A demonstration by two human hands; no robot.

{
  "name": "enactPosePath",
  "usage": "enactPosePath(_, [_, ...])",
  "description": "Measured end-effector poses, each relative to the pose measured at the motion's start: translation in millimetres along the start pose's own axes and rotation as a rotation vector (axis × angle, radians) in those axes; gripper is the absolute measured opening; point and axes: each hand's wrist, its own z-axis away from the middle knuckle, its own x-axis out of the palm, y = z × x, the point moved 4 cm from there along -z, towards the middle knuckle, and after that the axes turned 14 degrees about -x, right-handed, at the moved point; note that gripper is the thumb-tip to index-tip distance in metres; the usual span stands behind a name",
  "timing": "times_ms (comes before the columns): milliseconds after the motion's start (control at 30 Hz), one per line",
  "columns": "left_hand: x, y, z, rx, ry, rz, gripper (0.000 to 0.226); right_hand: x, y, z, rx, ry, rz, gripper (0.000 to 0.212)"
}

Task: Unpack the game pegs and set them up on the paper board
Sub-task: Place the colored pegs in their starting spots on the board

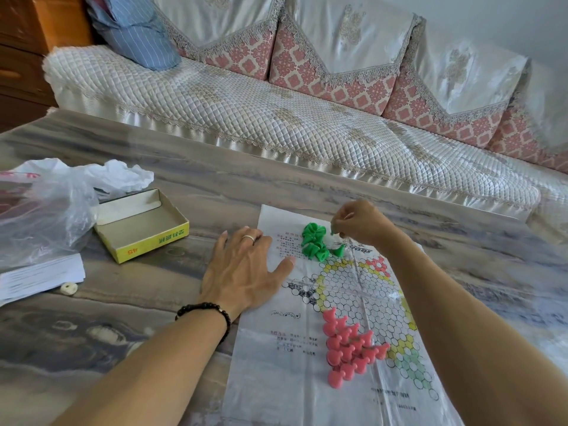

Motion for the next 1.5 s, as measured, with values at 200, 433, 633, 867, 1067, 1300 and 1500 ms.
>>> enactPosePath(200, [-1.4,1.0,-0.3,0.000,0.002,-0.008,0.084,-24.8,8.2,27.8,0.027,0.136,-0.137,0.005])
enactPosePath(433, [-0.6,-0.1,-1.2,0.005,0.006,-0.021,0.079,-17.5,18.5,46.9,0.008,0.020,0.166,0.012])
enactPosePath(633, [-0.7,0.6,-1.1,0.001,0.006,-0.019,0.087,-8.1,11.7,44.4,-0.017,-0.114,0.271,0.007])
enactPosePath(867, [-0.7,0.2,-0.8,0.000,0.012,-0.019,0.091,4.7,17.3,44.6,-0.011,-0.152,0.269,0.007])
enactPosePath(1067, [-0.8,0.5,-1.2,-0.002,0.016,-0.023,0.092,6.2,19.3,42.6,-0.012,-0.125,0.287,0.009])
enactPosePath(1300, [-1.7,0.8,-1.0,-0.002,0.006,-0.018,0.091,4.9,20.8,43.7,-0.028,-0.113,0.281,0.010])
enactPosePath(1500, [-0.4,0.5,-0.5,0.008,-0.008,-0.023,0.078,-16.3,12.0,44.3,-0.063,0.044,0.258,0.023])
